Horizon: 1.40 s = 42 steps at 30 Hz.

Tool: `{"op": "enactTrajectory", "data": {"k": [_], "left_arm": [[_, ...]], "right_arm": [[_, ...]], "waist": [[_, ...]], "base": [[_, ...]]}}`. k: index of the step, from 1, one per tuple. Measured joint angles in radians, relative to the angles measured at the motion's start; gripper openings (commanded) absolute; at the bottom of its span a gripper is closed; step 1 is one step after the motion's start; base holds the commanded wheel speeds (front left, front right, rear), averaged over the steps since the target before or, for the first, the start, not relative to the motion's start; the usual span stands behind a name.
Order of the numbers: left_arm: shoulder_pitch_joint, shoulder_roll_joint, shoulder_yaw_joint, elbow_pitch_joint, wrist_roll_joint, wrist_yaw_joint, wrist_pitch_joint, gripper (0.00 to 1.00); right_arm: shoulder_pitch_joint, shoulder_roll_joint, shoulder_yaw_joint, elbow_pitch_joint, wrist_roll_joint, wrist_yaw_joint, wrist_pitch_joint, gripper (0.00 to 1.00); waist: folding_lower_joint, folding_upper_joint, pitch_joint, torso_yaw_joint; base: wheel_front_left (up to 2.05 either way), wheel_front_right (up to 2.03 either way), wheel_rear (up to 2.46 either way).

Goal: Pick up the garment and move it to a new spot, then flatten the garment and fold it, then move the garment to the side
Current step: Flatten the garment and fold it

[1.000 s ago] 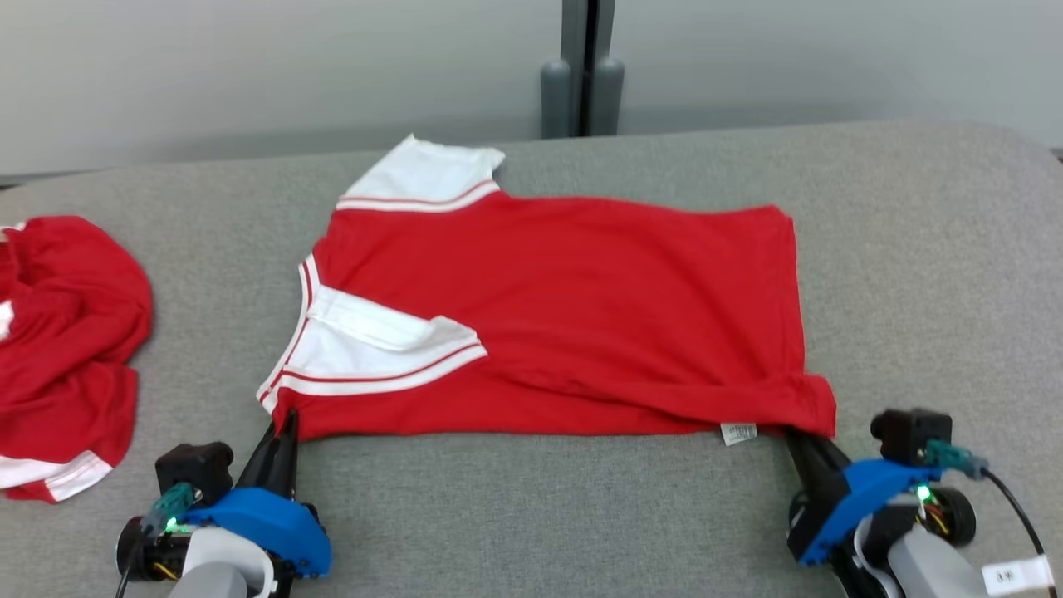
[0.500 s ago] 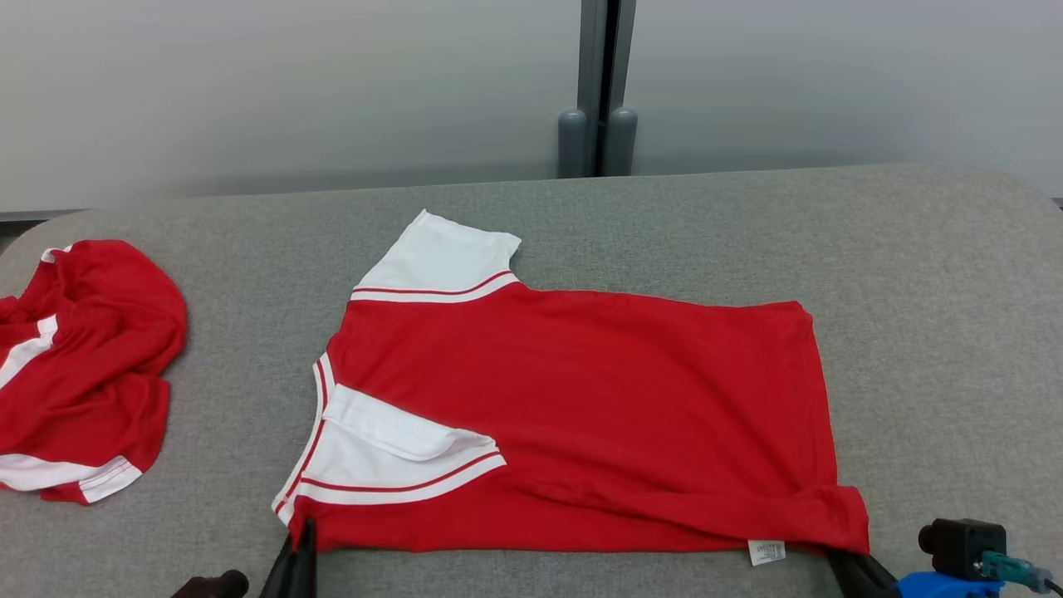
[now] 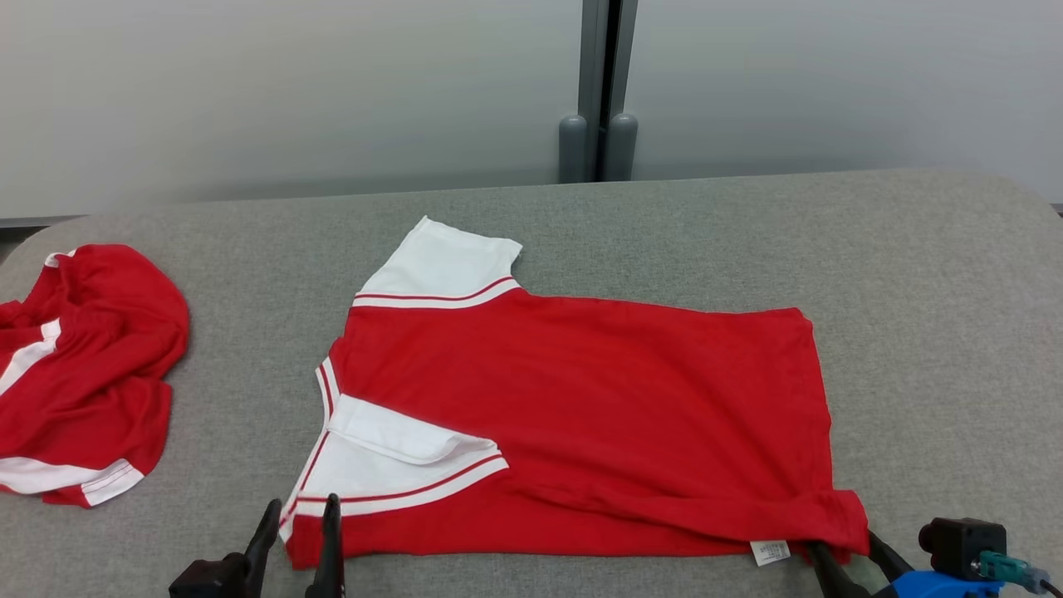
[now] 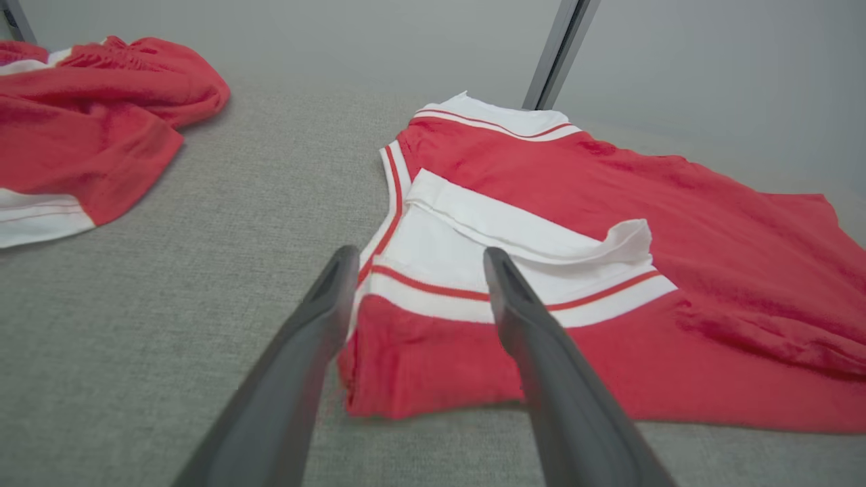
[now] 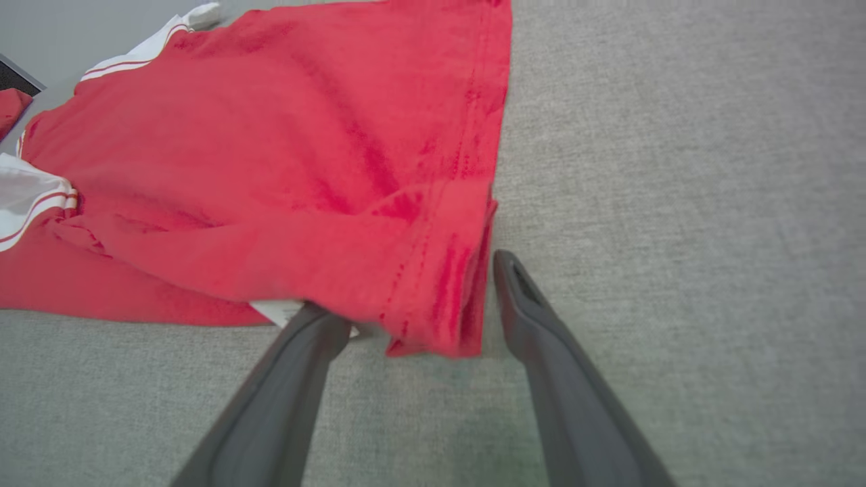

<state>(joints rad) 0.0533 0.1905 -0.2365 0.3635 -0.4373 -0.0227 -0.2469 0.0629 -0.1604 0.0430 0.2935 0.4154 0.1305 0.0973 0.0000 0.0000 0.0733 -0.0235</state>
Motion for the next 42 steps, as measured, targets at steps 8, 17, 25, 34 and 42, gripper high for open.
{"op": "enactTrajectory", "data": {"k": [8,17,25,34,42], "left_arm": [[-0.029,-0.025,0.043,-0.058,0.053,0.009,-0.014,1.00],[-0.043,-0.068,0.102,-0.119,0.120,-0.014,-0.015,1.00],[-0.066,-0.094,0.137,-0.119,0.160,-0.040,-0.015,1.00],[-0.077,-0.105,0.201,-0.156,0.212,-0.050,-0.015,1.00],[-0.072,-0.112,0.251,-0.188,0.252,-0.063,-0.015,1.00]], "right_arm": [[-0.046,0.001,0.003,0.009,-0.049,0.000,-0.043,1.00],[-0.150,-0.011,0.020,0.063,-0.079,0.000,-0.073,1.00],[-0.249,-0.024,0.030,0.184,-0.093,0.000,-0.122,1.00],[-0.280,-0.007,-0.003,0.255,-0.124,0.000,-0.277,1.00],[-0.260,0.029,-0.019,0.168,-0.129,0.000,-0.346,1.00]], "waist": [[0.0000,0.0000,0.011,-0.011],[0.0000,0.0000,0.040,0.002],[0.0002,0.0000,0.058,0.018],[0.0002,0.0000,0.040,-0.002],[0.0001,0.0000,-0.007,-0.018]], "base": [[0.00,0.00,0.00],[0.00,0.00,0.00],[0.00,0.00,0.00],[0.00,0.00,0.00],[0.00,0.00,0.00]]}}
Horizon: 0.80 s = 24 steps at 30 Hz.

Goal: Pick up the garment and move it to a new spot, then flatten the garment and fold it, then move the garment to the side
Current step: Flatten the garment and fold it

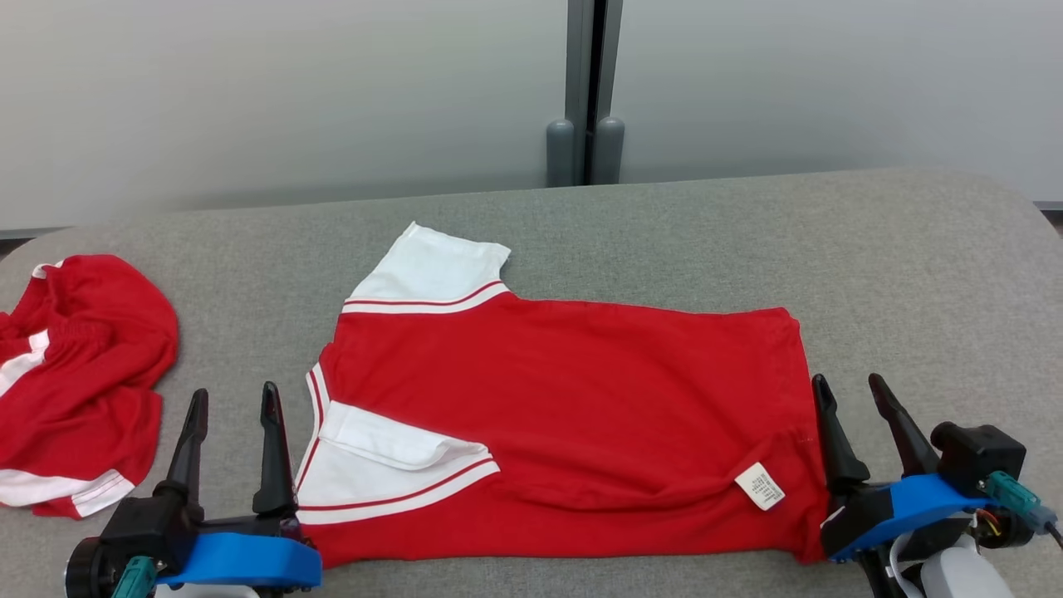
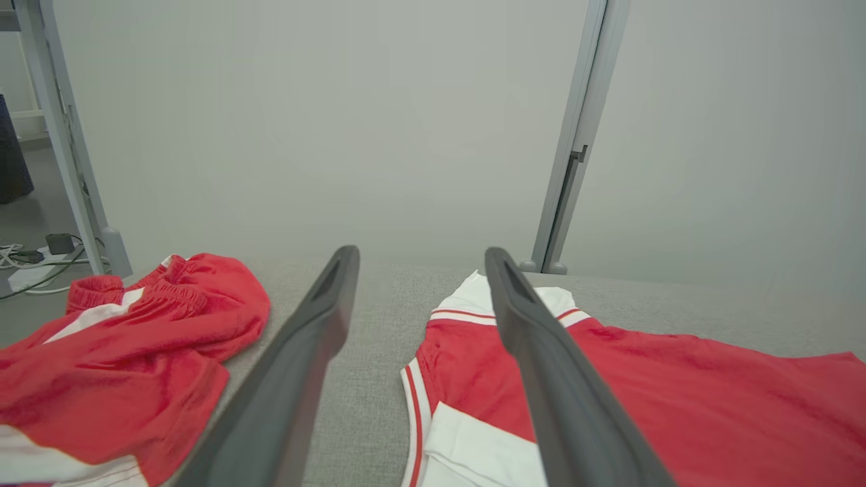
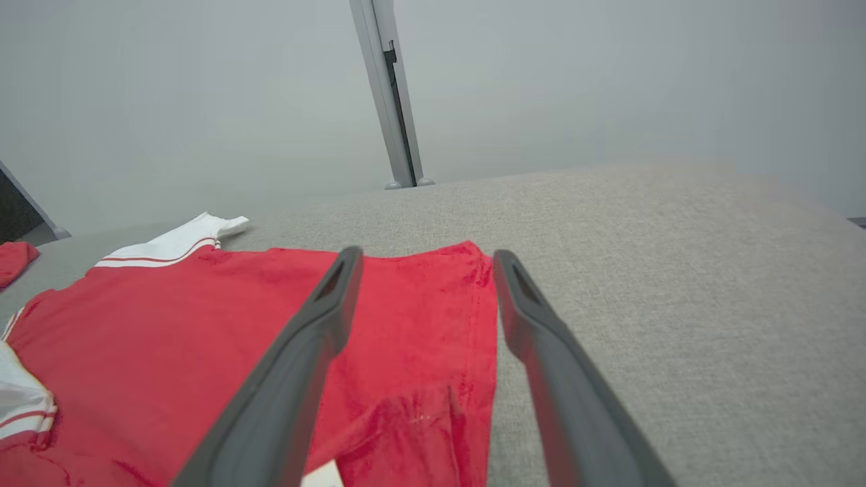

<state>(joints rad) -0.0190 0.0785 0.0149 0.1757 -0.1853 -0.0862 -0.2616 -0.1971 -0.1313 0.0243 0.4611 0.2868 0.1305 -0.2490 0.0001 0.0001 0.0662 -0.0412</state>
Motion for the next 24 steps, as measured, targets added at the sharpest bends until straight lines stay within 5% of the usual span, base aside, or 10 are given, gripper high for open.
{"op": "enactTrajectory", "data": {"k": [15,24], "left_arm": [[0.061,0.000,0.053,0.013,0.038,0.004,0.000,1.00],[0.103,0.014,0.064,0.034,0.055,0.012,0.000,1.00]], "right_arm": [[0.167,0.063,0.009,-0.279,-0.077,0.000,-0.012,1.00],[0.242,0.076,0.019,-0.313,-0.114,0.000,0.010,1.00]], "waist": [[-0.0002,0.0000,-0.062,-0.007],[-0.0002,0.0000,-0.067,0.015]], "base": [[0.00,0.00,0.00],[0.00,0.00,0.00]]}}
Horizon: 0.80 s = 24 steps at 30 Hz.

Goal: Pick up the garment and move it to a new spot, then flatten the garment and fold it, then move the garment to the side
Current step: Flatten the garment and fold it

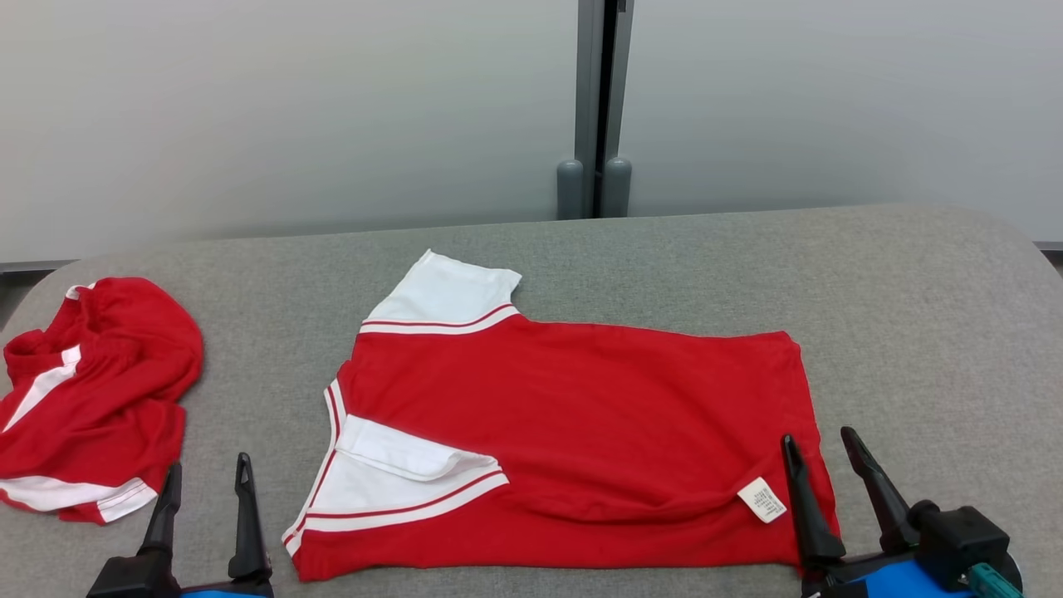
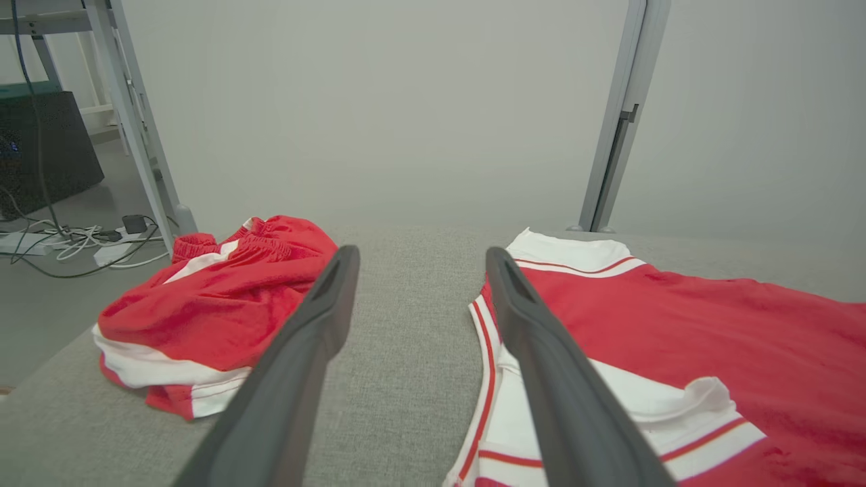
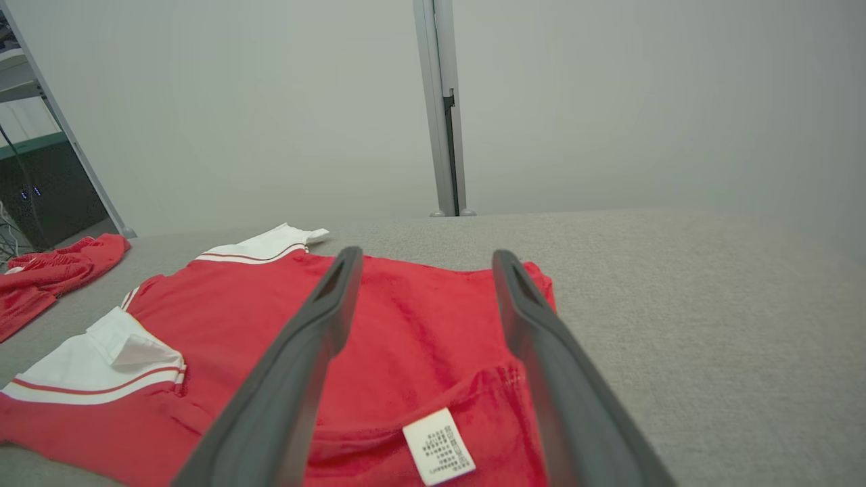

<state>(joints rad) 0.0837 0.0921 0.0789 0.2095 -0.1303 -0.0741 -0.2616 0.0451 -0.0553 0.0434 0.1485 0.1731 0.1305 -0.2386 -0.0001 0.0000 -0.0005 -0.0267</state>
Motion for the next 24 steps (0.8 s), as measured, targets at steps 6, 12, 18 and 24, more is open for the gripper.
{"op": "enactTrajectory", "data": {"k": [6,12,18,24], "left_arm": [[0.002,0.000,-0.002,0.007,-0.001,0.003,0.000,1.00],[-0.018,0.002,-0.016,0.027,-0.011,-0.005,0.000,1.00],[-0.197,0.062,-0.043,0.043,-0.020,-0.030,0.024,1.00],[-0.458,0.143,-0.100,0.089,-0.056,-0.050,0.108,1.00]], "right_arm": [[0.007,0.002,-0.004,0.000,-0.013,0.000,0.010,1.00],[-0.004,0.004,-0.010,0.012,-0.023,0.000,0.022,1.00],[-0.140,-0.020,-0.045,0.025,-0.049,0.000,0.061,1.00],[-0.318,-0.080,-0.049,0.065,-0.048,0.000,0.146,1.00]], "waist": [[0.0000,0.0000,-0.003,0.004],[0.0000,0.0000,0.006,-0.002],[0.0000,0.0000,0.057,-0.021],[0.0002,0.0000,0.150,-0.058]], "base": [[0.00,0.00,0.00],[0.00,0.00,0.00],[0.00,0.00,0.00],[0.00,0.00,0.00]]}}
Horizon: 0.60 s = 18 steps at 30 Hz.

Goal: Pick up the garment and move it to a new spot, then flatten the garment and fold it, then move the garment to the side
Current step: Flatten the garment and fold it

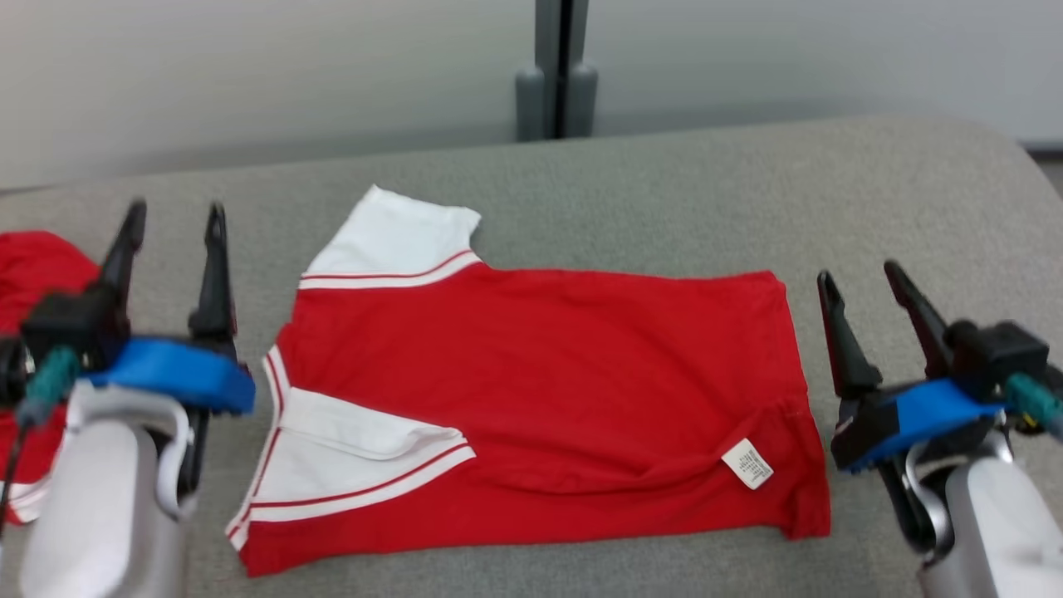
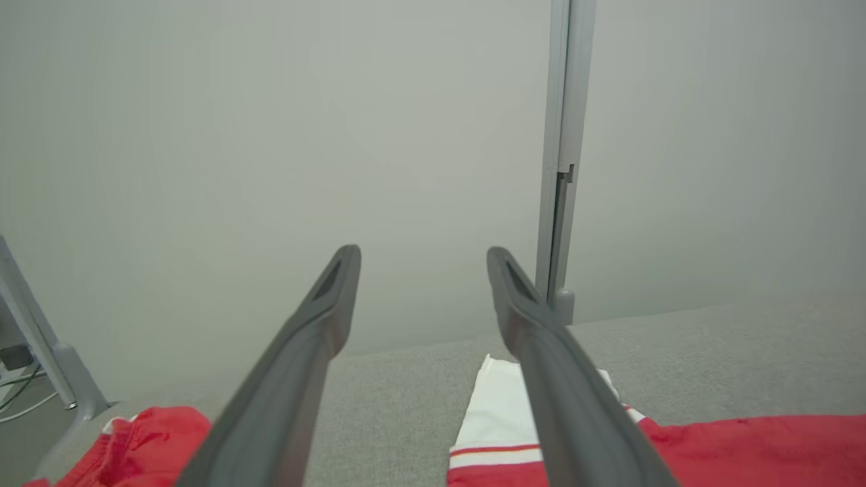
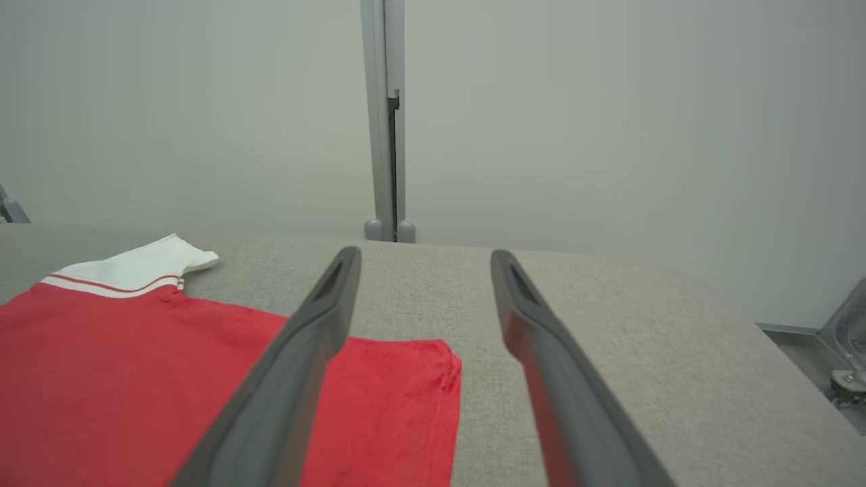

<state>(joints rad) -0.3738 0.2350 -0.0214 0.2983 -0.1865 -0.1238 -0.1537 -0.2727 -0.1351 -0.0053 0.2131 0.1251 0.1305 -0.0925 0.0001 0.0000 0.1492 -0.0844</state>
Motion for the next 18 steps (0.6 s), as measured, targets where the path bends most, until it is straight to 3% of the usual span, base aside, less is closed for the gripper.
{"op": "enactTrajectory", "data": {"k": [8,9,18], "left_arm": [[-0.270,0.091,-0.136,0.106,-0.073,-0.002,0.101,1.00],[-0.338,0.115,-0.188,0.147,-0.106,-0.005,0.123,1.00],[-0.554,0.207,-0.394,0.363,-0.239,-0.006,0.225,1.00]], "right_arm": [[-0.167,-0.029,0.056,0.091,0.053,0.000,0.093,1.00],[-0.207,-0.035,0.075,0.110,0.063,0.000,0.107,1.00],[-0.324,-0.026,0.149,0.173,0.103,0.000,0.078,1.00]], "waist": [[0.0002,0.0000,0.130,-0.049],[0.0002,0.0000,0.165,-0.062],[0.0003,0.0000,0.307,-0.125]], "base": [[0.00,0.00,0.00],[0.00,0.00,0.00],[0.00,0.00,0.00]]}}
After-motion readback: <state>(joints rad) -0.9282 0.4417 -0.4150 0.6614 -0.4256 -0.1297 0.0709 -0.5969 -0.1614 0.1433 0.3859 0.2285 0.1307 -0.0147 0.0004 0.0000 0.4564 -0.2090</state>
